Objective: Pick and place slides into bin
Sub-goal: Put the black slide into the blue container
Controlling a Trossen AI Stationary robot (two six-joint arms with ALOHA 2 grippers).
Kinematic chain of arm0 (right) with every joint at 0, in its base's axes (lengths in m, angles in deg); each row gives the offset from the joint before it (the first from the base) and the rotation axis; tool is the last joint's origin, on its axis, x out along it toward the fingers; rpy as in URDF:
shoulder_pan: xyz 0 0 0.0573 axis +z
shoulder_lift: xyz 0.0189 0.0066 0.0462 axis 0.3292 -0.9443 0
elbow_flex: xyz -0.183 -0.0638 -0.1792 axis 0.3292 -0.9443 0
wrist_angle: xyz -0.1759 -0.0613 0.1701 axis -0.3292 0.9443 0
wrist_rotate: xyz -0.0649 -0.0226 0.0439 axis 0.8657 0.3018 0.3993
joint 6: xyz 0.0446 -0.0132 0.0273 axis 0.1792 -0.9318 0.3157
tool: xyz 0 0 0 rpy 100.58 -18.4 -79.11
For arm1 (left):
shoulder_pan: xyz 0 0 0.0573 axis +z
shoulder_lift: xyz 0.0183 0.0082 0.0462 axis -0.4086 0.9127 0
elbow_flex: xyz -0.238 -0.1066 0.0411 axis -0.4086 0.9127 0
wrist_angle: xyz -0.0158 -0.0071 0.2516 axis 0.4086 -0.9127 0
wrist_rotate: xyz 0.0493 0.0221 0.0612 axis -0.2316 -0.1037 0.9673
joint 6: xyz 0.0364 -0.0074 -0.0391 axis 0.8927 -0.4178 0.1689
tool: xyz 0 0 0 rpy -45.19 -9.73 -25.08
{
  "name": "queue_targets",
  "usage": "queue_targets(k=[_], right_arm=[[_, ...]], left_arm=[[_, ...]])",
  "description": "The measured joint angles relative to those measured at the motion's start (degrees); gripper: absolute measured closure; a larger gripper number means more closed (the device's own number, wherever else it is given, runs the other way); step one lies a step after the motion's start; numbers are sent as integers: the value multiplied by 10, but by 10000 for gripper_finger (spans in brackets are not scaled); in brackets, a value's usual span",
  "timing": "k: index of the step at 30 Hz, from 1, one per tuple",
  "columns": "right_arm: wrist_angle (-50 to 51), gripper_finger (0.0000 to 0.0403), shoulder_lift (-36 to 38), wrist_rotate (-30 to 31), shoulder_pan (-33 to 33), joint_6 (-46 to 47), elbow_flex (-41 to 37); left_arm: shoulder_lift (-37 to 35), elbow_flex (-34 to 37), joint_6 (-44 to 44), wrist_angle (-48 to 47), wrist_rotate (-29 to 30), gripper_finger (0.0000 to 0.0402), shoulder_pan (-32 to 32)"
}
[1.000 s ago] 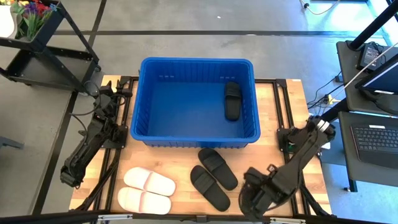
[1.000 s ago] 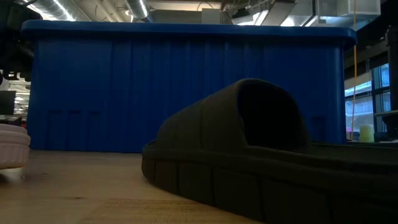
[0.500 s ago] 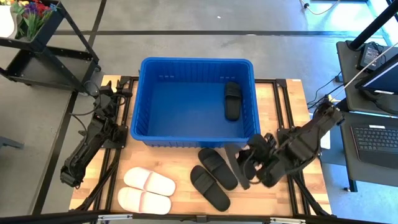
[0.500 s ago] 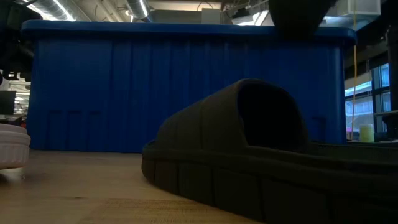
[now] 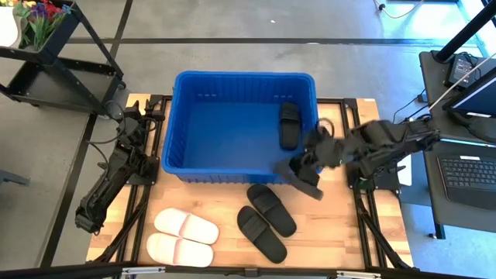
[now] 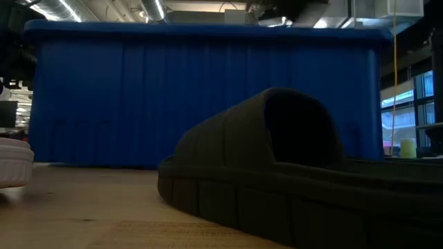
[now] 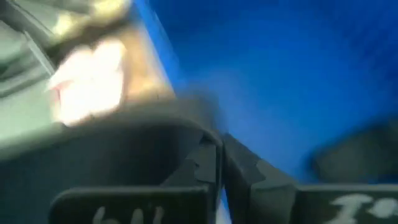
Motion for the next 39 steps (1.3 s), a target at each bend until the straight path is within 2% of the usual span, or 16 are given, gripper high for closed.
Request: queue_targets(k=[1,7,9,12,15,20,26,33,39], right_arm=[[-19,390,3,16,-11,-22,0],[-84,390,17,11,-57,-132,0],[-83,390,17,43,-78,-175,0],[-83,390,3,122,-114,-234,0],[-85,390,-21,158,-155,-269,0],[-86,390,-100,168,-227,-328,0],[-87,390,-227,168,-280,-404,-1],[-97,390,-367,178,-316,-487,-1],[-159,390,-436,175,-330,-550,0]], left_arm=[[0,0,0,0,0,218,0],[0,0,0,0,0,218,0],[0,0,0,0,0,218,0],[0,0,0,0,0,218,0],[0,0,0,0,0,218,0],[0,0,0,-1,0,218,0],[0,0,0,-1,0,218,0],[0,0,0,-1,0,218,0],[0,0,0,-1,0,218,0]])
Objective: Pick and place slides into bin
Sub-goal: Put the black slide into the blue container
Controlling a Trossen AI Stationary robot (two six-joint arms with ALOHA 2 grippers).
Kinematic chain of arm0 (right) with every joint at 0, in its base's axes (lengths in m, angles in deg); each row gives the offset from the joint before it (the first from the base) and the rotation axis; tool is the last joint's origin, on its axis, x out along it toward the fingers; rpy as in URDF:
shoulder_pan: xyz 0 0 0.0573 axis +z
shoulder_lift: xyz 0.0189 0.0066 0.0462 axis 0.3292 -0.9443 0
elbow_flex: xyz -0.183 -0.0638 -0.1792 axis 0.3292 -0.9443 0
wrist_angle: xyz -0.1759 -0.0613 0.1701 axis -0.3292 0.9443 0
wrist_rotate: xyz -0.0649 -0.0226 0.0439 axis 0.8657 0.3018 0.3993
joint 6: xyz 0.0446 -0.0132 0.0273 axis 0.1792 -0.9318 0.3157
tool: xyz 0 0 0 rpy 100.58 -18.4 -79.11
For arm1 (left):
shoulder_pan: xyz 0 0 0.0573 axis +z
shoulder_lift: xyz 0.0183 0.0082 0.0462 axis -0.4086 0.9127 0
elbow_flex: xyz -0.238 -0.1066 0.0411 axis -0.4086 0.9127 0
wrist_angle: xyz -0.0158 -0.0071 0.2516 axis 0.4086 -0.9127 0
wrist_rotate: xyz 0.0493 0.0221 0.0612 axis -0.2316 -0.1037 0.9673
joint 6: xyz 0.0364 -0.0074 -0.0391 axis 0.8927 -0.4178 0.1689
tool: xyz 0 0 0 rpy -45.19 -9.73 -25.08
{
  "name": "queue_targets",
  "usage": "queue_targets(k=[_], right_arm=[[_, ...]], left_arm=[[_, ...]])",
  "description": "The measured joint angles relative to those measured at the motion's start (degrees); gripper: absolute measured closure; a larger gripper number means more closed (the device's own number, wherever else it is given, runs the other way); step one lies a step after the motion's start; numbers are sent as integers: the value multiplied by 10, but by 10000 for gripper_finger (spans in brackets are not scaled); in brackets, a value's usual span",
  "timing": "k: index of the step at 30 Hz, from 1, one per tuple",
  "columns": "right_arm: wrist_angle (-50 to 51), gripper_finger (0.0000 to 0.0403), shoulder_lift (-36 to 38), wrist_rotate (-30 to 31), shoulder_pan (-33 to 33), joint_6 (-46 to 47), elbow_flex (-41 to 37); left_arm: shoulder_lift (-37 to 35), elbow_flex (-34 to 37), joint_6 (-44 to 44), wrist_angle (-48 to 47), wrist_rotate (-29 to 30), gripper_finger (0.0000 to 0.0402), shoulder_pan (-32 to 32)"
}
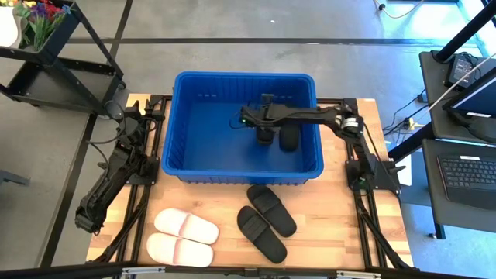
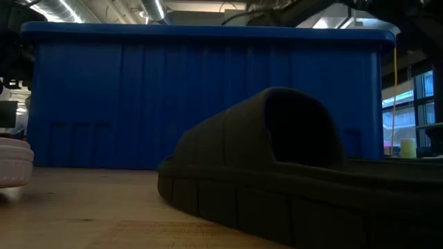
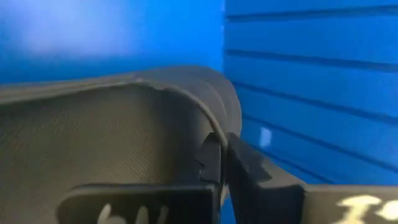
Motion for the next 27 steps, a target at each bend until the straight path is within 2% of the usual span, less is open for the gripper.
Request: queue_targets(k=[9,23,27], right_arm=[[-16,390,-22,-20,-15,-31,0],[-5,390,-21,-40,-38,-158,1],[8,390,-21,-56,-36,-163,1]], left_arm=[[0,0,0,0,0,218,0],[0,0,0,0,0,218,0],[0,0,0,0,0,218,0]])
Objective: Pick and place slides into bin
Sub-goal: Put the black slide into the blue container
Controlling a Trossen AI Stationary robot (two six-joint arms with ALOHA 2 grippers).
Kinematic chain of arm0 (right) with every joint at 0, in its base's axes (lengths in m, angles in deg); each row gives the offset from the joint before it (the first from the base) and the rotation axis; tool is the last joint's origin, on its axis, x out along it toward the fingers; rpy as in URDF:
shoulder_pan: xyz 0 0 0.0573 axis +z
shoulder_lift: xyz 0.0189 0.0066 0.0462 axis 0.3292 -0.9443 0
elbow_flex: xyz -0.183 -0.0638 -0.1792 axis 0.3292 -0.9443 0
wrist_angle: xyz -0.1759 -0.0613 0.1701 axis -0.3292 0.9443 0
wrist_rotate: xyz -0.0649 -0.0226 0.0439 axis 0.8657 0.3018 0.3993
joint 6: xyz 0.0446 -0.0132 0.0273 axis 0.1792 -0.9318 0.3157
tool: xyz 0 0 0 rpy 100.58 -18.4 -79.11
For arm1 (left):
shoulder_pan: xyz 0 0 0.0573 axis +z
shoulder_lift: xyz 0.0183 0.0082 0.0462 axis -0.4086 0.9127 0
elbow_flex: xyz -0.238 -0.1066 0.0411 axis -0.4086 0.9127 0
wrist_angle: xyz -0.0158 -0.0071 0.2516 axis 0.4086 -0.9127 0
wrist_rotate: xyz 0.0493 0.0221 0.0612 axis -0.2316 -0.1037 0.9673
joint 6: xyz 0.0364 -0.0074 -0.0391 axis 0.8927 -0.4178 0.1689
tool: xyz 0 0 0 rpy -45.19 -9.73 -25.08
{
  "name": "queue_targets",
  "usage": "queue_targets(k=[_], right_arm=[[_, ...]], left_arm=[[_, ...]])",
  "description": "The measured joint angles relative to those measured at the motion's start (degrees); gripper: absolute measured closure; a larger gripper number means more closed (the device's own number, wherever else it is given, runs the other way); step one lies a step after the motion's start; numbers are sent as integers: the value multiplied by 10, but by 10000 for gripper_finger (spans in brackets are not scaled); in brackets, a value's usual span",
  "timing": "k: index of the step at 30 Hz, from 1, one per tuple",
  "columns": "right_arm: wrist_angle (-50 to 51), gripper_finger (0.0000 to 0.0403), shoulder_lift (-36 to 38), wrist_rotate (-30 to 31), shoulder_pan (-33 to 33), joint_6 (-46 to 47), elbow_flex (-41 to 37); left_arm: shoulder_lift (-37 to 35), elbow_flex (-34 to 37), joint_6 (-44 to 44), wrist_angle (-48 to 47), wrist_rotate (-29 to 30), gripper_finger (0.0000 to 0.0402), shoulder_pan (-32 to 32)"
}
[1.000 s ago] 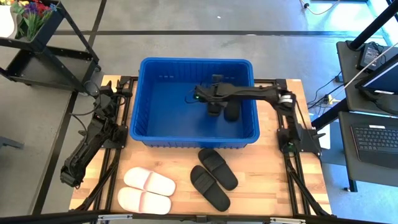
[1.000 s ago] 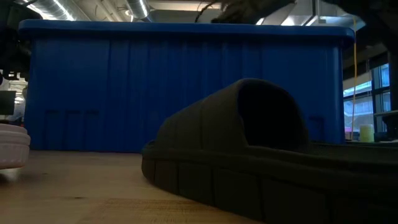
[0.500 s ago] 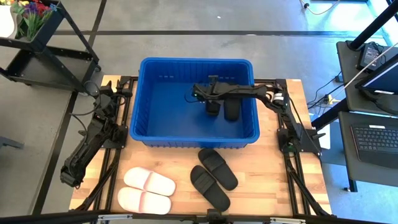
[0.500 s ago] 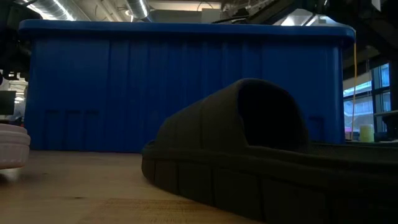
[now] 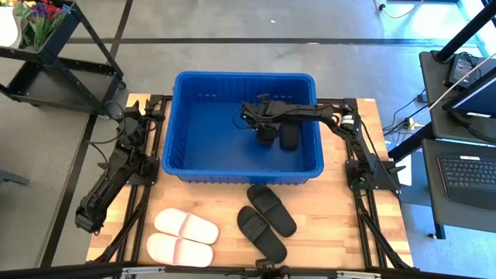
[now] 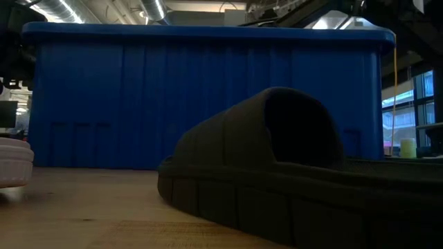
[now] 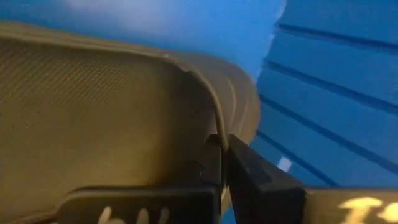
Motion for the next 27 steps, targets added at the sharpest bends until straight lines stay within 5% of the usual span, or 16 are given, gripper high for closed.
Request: queue_targets(k=[21,27], right_arm=[[37,314,-1,-62,-1,18,-2],[37,264,-1,-85,-1,37,-2]], left_arm=[[0,0,0,0,0,218,0],[0,0,0,0,0,218,0]])
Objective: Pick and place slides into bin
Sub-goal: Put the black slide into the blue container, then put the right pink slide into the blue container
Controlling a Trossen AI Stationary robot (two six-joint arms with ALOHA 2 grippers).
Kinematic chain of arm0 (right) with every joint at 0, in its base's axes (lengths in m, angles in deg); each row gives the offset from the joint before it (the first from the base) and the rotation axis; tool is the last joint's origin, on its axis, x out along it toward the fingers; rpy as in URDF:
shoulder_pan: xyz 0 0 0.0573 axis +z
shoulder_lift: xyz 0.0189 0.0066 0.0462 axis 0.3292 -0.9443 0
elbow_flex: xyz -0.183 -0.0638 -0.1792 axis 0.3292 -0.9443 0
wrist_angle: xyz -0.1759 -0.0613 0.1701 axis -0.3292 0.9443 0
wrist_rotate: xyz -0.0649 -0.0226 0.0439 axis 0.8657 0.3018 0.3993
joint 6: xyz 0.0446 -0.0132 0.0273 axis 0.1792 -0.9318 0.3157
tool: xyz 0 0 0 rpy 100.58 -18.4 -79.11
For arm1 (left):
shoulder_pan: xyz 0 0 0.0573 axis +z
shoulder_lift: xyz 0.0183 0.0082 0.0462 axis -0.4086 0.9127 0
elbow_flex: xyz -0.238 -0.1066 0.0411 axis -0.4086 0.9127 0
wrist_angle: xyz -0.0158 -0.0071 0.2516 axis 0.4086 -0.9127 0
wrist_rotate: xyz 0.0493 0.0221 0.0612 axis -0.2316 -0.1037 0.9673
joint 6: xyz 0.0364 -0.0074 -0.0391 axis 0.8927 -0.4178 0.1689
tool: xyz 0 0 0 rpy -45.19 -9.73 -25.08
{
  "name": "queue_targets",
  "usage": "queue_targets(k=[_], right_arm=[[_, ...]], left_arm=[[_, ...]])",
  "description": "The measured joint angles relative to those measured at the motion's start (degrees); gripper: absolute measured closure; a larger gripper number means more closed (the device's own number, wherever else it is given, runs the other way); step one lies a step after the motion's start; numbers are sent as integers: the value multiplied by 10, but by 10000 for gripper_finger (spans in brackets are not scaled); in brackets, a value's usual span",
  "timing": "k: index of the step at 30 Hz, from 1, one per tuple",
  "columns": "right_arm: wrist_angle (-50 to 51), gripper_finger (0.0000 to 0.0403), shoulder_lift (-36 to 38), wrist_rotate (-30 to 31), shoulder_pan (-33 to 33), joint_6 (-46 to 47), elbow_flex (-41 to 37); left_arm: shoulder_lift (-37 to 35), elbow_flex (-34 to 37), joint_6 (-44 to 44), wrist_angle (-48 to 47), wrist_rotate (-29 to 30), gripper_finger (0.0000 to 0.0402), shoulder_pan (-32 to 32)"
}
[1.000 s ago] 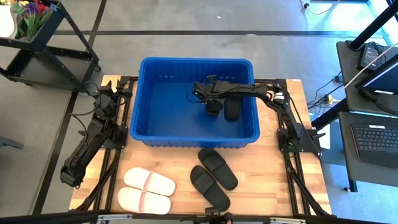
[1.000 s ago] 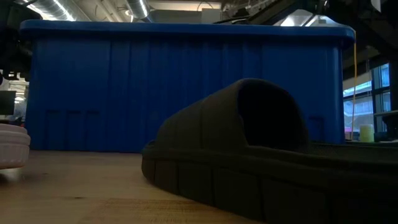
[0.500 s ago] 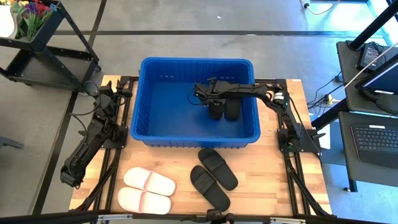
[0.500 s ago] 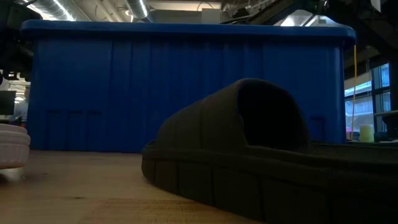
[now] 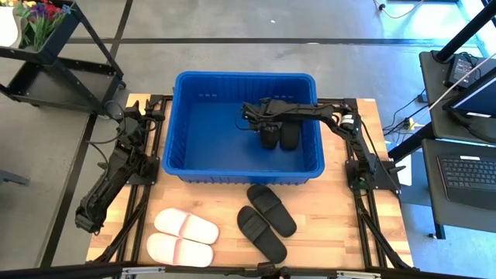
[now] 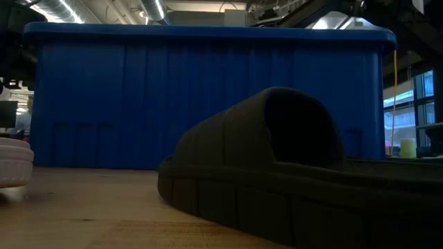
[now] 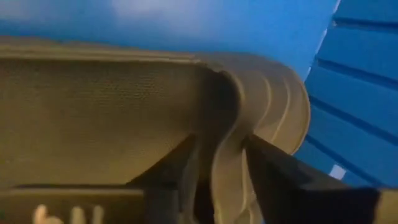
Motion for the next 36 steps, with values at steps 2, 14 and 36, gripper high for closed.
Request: queue_targets(k=[2,14,36], right_arm=[[1,243,0,-1,0,13,0],[17,165,3,-6,2,58,0],[0,164,205,-45,26,236,0]], left_arm=[[0,0,0,0,0,218,0],[0,0,0,0,0,218,0],[0,0,0,0,0,218,0]])
